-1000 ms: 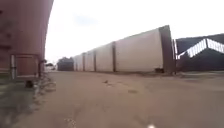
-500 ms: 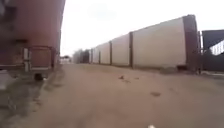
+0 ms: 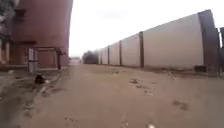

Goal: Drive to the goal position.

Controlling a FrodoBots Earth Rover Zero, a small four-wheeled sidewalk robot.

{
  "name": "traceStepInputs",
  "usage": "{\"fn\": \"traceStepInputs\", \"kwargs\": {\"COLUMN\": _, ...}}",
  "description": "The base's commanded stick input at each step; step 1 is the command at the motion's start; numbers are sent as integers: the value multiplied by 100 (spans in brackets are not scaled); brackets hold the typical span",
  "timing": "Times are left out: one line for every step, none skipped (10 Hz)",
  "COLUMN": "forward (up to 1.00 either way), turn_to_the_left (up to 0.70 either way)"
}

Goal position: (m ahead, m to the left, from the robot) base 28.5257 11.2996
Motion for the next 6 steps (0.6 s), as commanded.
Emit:
{"fn": "traceStepInputs", "kwargs": {"forward": 100, "turn_to_the_left": 0}}
{"fn": "traceStepInputs", "kwargs": {"forward": 100, "turn_to_the_left": 0}}
{"fn": "traceStepInputs", "kwargs": {"forward": 100, "turn_to_the_left": 0}}
{"fn": "traceStepInputs", "kwargs": {"forward": 100, "turn_to_the_left": 2}}
{"fn": "traceStepInputs", "kwargs": {"forward": 100, "turn_to_the_left": 22}}
{"fn": "traceStepInputs", "kwargs": {"forward": 100, "turn_to_the_left": 27}}
